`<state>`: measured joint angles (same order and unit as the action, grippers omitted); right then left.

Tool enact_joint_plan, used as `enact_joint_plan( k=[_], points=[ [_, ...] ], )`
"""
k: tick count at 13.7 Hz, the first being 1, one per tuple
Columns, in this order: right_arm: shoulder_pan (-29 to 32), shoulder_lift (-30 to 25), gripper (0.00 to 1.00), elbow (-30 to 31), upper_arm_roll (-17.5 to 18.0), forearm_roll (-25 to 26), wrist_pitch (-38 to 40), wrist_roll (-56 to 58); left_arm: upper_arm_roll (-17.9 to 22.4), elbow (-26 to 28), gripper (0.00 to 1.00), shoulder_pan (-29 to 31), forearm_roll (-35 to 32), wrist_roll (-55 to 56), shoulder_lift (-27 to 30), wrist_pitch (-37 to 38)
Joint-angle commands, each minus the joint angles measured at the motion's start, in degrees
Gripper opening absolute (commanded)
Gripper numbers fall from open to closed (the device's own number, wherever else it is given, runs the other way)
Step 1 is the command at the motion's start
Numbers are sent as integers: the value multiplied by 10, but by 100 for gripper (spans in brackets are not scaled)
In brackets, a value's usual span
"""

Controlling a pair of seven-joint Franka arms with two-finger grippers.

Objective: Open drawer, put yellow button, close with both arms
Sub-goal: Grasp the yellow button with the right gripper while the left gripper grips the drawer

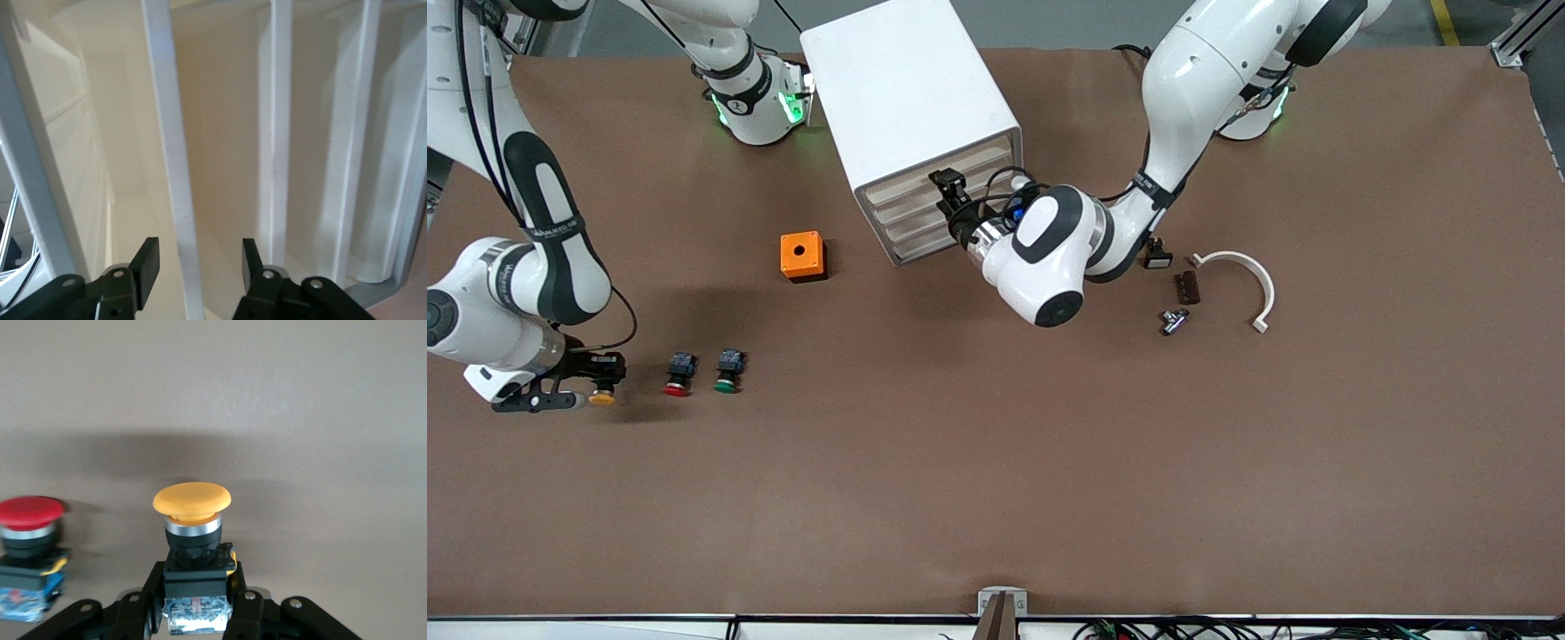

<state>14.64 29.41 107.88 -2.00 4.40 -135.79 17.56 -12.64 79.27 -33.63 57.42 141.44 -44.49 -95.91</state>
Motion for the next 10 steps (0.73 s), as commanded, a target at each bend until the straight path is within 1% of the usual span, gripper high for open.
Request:
enact_joint_plan(
  k=[1, 2, 3, 6, 8, 10],
  points=[
    [-17, -57, 20, 13, 2, -8, 62, 7, 2, -4, 46, -12, 9, 16, 2, 11],
    [-24, -71, 20, 13, 2, -8, 87, 4, 2, -4, 25, -9, 11, 16, -1, 11],
    [-29, -84, 20, 12, 2, -9, 110, 3, 2, -4, 18, -8, 12, 16, -3, 11],
    [-49, -125, 17, 8, 2, -8, 174, -22, 2, -4, 18, -11, 11, 16, -4, 11],
    [-75, -161, 17, 5, 2, -8, 221, -65, 3, -4, 10, -12, 9, 15, -9, 10],
    [-98, -196, 17, 4, 2, -7, 267, -109, 6, -5, 10, -7, 10, 15, -11, 11]
  ],
)
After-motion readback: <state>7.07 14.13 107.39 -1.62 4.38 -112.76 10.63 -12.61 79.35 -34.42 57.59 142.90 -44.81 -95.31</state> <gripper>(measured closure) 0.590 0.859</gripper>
